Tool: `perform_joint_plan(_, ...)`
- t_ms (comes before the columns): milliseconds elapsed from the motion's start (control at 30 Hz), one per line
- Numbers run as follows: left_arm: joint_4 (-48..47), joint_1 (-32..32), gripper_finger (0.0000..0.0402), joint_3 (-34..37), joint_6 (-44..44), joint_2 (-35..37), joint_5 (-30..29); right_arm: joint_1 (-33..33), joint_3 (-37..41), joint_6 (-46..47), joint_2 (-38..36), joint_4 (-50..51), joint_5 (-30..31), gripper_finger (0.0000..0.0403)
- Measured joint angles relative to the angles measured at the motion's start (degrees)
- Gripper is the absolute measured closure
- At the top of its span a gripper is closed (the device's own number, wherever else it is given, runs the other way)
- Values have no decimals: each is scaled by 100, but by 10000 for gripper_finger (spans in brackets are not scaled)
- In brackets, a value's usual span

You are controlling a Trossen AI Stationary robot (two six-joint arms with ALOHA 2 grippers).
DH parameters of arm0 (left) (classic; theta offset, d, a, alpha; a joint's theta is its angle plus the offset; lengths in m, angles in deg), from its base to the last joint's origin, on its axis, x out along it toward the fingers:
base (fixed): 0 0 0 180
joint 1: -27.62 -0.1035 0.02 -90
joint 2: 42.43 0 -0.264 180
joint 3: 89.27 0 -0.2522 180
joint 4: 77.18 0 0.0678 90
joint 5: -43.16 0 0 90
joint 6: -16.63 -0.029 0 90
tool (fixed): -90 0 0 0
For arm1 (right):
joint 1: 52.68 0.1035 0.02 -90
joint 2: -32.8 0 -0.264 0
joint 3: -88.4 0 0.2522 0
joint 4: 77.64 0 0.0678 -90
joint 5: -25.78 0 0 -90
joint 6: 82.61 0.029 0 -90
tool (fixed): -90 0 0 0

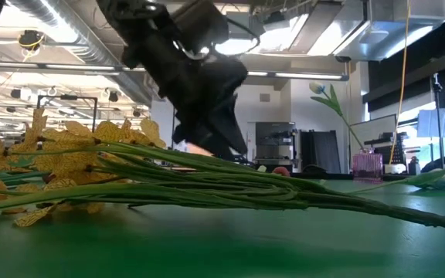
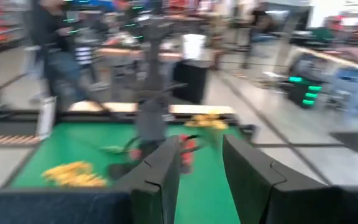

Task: Sort flowers into vase by color
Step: Put the right red tulip into the transparent vase

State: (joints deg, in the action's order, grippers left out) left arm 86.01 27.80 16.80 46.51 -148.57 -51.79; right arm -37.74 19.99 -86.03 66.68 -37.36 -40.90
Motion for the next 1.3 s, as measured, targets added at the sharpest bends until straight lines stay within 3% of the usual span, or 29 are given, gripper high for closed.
perform_joint_plan(233,175,-19,221,0,28,-191,-4,-794,-2,155,196,162,-390,281)
perform_joint_plan(500,596,233,222,0,60,-564,-31,-1178,0,144,360,171,-495,281)
perform_joint_plan(900,-351,458,227,-39,136,-684,-1517,-1200,0,101,290,9,-495,281)
perform_joint_plan(1133,-774,316,271,-39,182,-674,-1566,-1198,0,101,298,14,-495,281)
perform_joint_plan(1300,-813,264,337,-28,163,-679,-1594,-1198,0,101,298,14,-495,281)
